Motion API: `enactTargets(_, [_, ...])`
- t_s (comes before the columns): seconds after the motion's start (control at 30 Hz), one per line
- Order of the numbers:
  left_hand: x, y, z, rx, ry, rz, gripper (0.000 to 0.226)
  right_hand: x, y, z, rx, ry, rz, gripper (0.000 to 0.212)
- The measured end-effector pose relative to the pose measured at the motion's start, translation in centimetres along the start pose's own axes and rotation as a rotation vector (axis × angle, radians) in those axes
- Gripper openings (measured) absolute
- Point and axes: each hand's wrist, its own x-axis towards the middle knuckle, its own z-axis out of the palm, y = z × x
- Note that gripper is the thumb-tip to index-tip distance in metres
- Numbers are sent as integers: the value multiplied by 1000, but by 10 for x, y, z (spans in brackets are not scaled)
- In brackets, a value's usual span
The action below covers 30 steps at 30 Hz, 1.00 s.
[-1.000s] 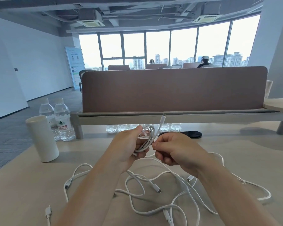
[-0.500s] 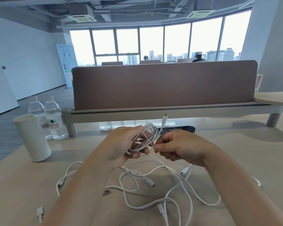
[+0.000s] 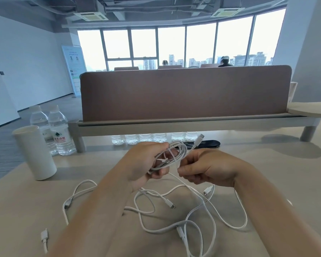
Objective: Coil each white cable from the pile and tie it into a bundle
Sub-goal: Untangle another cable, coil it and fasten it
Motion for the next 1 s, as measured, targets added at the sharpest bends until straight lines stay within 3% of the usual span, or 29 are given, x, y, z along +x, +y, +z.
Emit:
enactTargets(0.2, [1,1,1,-16,86,21,32,2,0,6,19,-43,-42,14])
enactTargets(0.37, [-6,6,-3,-6,-59,-4,33,0,0,3,65,-178,-26,24])
enactTargets(0.47, [-12,6,-2,74,-178,-28,31,-3,2,1,45,-258,-59,16])
enactTargets(0.6, [-16,5,0,270,-211,-7,32,-6,2,-5,-108,-176,41,23])
enactTargets(0.77, [-19,9,3,555,-196,20,28,-13,-6,-7,-107,-99,154,19])
enactTargets(1.0, [-20,10,7,689,-205,-30,31,-18,-14,-10,-218,-12,183,13])
